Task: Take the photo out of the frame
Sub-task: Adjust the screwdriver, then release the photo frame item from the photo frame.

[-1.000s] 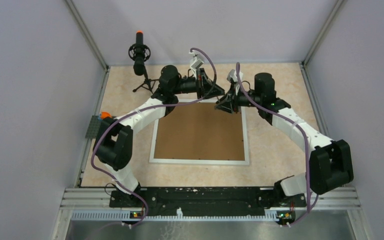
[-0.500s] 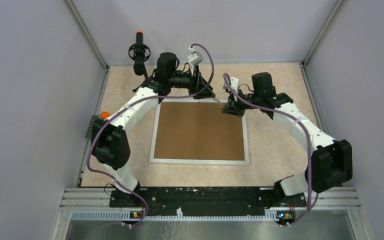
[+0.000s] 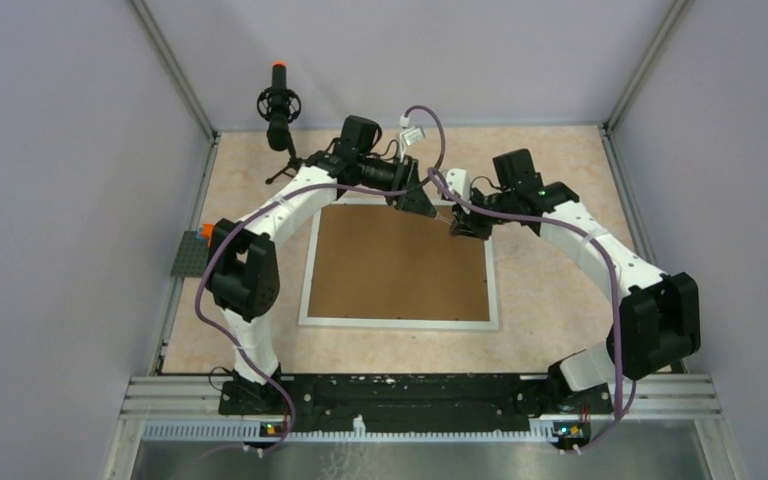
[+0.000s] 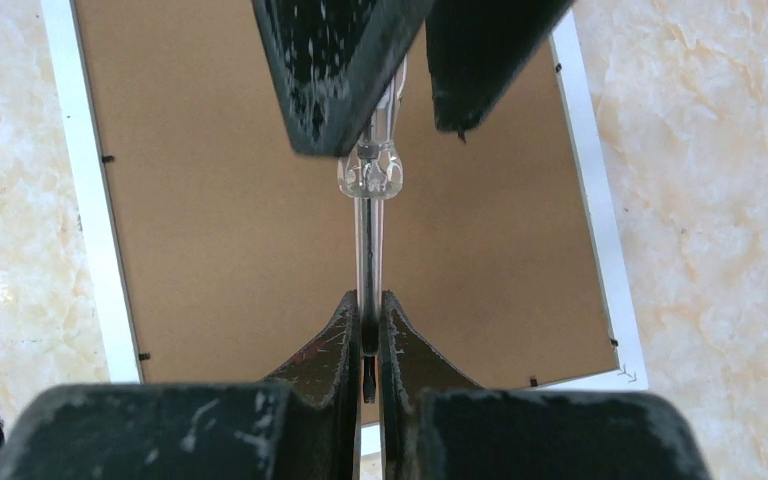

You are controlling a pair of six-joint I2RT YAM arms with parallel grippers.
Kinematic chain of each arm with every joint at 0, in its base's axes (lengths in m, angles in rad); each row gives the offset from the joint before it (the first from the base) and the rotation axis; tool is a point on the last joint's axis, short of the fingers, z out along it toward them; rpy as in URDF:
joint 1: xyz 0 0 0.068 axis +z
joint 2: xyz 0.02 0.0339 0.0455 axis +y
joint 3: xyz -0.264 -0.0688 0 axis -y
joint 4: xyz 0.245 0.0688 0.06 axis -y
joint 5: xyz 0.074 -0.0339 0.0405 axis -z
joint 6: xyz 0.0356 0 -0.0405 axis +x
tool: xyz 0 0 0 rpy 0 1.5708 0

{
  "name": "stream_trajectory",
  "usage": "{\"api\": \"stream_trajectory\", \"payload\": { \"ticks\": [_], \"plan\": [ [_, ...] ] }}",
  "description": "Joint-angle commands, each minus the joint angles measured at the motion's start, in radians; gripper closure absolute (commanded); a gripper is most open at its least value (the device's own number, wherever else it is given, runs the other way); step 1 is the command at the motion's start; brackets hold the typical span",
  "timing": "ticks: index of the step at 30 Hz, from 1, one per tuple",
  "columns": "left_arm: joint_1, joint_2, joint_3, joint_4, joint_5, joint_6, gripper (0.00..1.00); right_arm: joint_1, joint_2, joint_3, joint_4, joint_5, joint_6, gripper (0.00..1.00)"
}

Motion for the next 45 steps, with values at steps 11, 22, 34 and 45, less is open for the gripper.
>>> {"api": "stream_trajectory", "payload": {
  "ticks": [11, 22, 34, 45],
  "plan": [
    [-0.035, 0.009, -0.046, 0.120, 0.102, -0.081, 0.67, 0.046, 0.018, 0.064, 0.043, 0.020, -0.014, 1.00],
    [0.012, -0.039, -0.224, 0.426, 0.032, -0.120, 1.00, -0.113, 0.069, 0.099, -0.047, -0.088, 0.187, 0.43],
    [0.001, 0.040, -0.415, 0.996, -0.125, -0.106, 1.00, -0.389, 0.324, 0.147, -0.068, -0.157, 0.541, 0.36],
    [-0.017, 0.169, -0.372, 1.032, -0.119, -0.031, 1.00, -0.389, 0.497, 0.178, 0.058, -0.053, 0.700, 0.47]
  ]
}}
